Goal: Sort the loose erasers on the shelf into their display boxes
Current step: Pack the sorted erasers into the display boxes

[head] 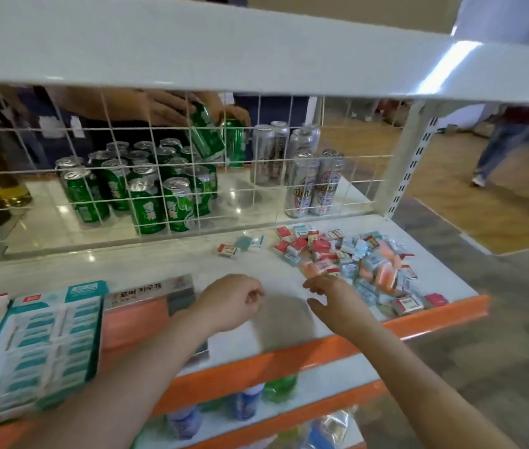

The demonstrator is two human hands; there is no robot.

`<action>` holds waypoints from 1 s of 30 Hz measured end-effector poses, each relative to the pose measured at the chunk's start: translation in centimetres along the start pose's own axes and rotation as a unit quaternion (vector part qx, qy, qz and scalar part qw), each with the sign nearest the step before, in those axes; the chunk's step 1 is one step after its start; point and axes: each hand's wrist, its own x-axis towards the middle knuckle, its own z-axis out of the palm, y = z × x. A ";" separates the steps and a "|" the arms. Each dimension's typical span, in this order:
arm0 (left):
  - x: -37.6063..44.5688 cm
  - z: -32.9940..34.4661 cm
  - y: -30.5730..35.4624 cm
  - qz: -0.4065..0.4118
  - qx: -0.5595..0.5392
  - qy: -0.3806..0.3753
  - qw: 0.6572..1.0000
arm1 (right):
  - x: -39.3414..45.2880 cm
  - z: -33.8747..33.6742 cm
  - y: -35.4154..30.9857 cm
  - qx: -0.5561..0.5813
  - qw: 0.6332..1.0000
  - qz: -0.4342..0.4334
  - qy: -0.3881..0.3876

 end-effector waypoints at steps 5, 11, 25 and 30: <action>3.1 2.7 3.0 -0.002 -0.010 0.016 1.000 | -0.8 -1.6 4.3 -0.016 0.997 0.066 0.027; 5.4 5.1 5.4 -0.015 -0.044 0.021 0.999 | -0.7 -2.5 7.9 -0.057 0.988 0.128 0.061; 7.3 5.2 6.2 -0.034 -0.060 0.020 0.997 | 1.0 -3.6 8.8 -0.060 0.989 0.132 -0.030; 8.3 5.2 7.0 -0.037 -0.071 0.019 0.997 | 0.9 -3.8 9.5 -0.027 0.991 0.129 -0.015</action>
